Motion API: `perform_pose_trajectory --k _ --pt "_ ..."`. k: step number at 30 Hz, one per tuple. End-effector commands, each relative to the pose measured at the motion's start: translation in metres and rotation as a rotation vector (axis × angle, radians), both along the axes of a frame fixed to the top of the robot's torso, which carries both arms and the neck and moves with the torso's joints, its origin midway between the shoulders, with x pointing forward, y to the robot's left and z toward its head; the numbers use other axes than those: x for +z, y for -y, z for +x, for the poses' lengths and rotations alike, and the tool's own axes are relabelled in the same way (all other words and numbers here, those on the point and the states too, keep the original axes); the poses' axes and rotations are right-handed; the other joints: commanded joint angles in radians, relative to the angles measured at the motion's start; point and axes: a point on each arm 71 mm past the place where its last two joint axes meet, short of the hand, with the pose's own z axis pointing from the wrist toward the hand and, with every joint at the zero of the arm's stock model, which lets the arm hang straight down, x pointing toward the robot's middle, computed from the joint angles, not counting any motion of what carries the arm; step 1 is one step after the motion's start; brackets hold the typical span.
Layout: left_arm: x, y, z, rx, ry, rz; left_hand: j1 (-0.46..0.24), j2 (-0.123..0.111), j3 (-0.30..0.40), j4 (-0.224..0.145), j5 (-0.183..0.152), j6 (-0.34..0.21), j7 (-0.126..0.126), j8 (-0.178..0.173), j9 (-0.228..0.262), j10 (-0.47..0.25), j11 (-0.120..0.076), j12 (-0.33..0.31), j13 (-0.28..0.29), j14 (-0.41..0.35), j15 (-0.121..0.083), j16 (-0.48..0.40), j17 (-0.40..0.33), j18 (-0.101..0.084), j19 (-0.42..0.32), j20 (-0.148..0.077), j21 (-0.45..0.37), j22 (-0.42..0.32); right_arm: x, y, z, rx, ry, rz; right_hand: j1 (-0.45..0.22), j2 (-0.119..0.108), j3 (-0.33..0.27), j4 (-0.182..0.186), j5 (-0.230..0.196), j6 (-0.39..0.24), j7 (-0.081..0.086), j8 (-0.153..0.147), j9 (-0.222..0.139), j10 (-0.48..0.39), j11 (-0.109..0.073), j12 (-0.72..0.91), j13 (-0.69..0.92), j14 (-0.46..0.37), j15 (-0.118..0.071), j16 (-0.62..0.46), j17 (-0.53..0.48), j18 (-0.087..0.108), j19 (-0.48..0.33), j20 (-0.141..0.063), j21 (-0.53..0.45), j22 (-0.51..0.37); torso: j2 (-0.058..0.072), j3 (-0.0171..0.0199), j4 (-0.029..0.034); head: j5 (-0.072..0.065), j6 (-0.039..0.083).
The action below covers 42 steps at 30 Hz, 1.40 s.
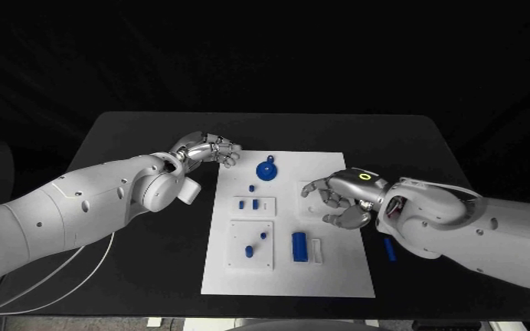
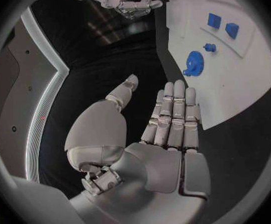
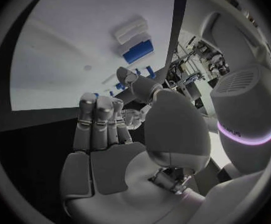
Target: Assemble the parts on the task board
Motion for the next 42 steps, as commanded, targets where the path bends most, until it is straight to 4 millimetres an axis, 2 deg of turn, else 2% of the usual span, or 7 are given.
perform_pose_trajectory --k 1,4,7,21,26,30,42 --pt "0.001 0.004 0.0 -0.016 0.003 -0.012 -0.001 0.003 -0.005 0.0 -0.003 -0.004 -0.002 0.005 -0.001 -0.007 -0.002 -0.002 -0.001 -0.001 0.003 -0.007 0.002 0.014 -0.002 0.007 -0.006 0.001 0.007 0.034 0.022 -0.25 -0.136 0.191 -0.056 0.0 -0.03 0.02 -0.004 0.046 0.049 0.031 0.014 0.001 0.026 0.005 -0.002 0.008 0.02 0.003 0.001 -0.01 0.012 -0.001 0.008 0.019 0.0 -0.0019 -0.0004 -0.011 0.009" --pt "0.001 0.004 0.0 -0.016 0.005 -0.014 -0.001 0.004 -0.005 0.0 -0.003 -0.004 -0.002 0.005 -0.001 -0.007 -0.002 -0.002 -0.001 -0.001 0.003 -0.007 0.002 0.014 -0.002 0.007 -0.006 0.002 0.007 0.068 0.038 -0.411 -0.234 0.224 -0.123 0.011 -0.055 0.072 -0.007 0.13 0.096 0.078 0.032 0.003 0.071 0.009 -0.005 0.013 0.062 0.003 0.0 -0.01 0.019 -0.002 0.006 0.015 -0.001 -0.0024 -0.0004 -0.022 0.014" --pt "0.001 0.004 0.0 -0.014 0.007 -0.013 -0.001 0.004 -0.004 0.0 -0.003 -0.004 -0.002 0.006 -0.001 -0.007 -0.002 -0.002 -0.001 -0.001 0.003 -0.007 0.002 0.014 -0.001 0.007 -0.006 0.002 0.007 0.096 0.048 -0.515 -0.274 0.207 -0.174 0.031 -0.062 0.128 -0.009 0.164 0.115 0.094 0.039 0.004 0.09 0.012 -0.01 0.016 0.082 0.001 -0.003 -0.01 0.025 -0.002 0.001 0.011 -0.001 -0.0019 0.0008 -0.042 0.018" --pt "0.001 0.004 0.001 -0.011 0.007 -0.011 0.0 0.004 -0.005 -0.001 -0.003 -0.004 -0.002 0.007 -0.001 -0.006 -0.002 -0.001 -0.001 0.0 0.002 -0.007 0.003 0.013 -0.001 0.007 -0.006 0.002 -0.009 0.157 0.024 -0.716 -0.546 -0.225 -0.259 0.04 -0.084 0.272 -0.016 0.254 0.07 0.149 0.097 0.075 0.046 0.043 -0.031 0.087 0.039 -0.001 -0.019 -0.01 0.086 -0.048 -0.005 0.0 0.0 0.0009 -0.0022 -0.114 0.025" --pt "0.0 0.007 0.001 -0.016 0.008 -0.013 0.0 0.004 -0.005 -0.001 -0.003 -0.003 -0.003 0.007 -0.001 -0.006 -0.002 -0.001 -0.001 0.0 0.002 -0.008 0.004 0.013 -0.001 0.007 -0.007 0.003 -0.011 0.167 0.007 -0.821 -0.651 -0.241 -0.232 0.086 -0.049 0.271 -0.016 0.258 0.066 0.148 0.102 0.082 0.042 0.031 -0.04 0.089 0.036 -0.015 -0.027 -0.01 0.084 -0.055 -0.015 -0.004 -0.002 0.0006 -0.0018 -0.133 0.02" --pt "0.0 0.006 0.002 -0.013 0.008 -0.011 0.0 0.004 -0.005 0.0 -0.003 -0.003 -0.003 0.007 -0.001 -0.006 -0.002 -0.001 -0.001 0.001 0.002 -0.008 0.004 0.013 -0.001 0.007 -0.007 0.003 -0.01 0.17 -0.001 -0.822 -0.648 -0.314 -0.243 0.12 -0.055 0.216 -0.016 0.27 0.065 0.146 0.105 0.09 0.04 0.018 -0.046 0.093 0.035 -0.027 -0.031 -0.01 0.078 -0.053 -0.019 0.0 -0.001 0.0011 -0.0012 -0.144 0.017" --pt "-0.001 0.007 0.002 -0.013 0.011 -0.012 -0.001 0.004 -0.005 0.0 -0.003 -0.003 -0.003 0.007 -0.001 -0.006 -0.002 -0.001 -0.001 0.001 0.003 -0.008 0.005 0.013 -0.001 0.007 -0.007 0.003 -0.018 0.148 -0.009 -0.771 -0.619 -0.358 -0.317 0.087 -0.114 0.212 -0.016 0.267 0.067 0.134 0.104 0.097 0.042 0.016 -0.042 0.1 0.037 -0.028 -0.027 -0.01 0.083 -0.05 -0.02 0.004 -0.009 0.0011 -0.0072 -0.156 0.011"
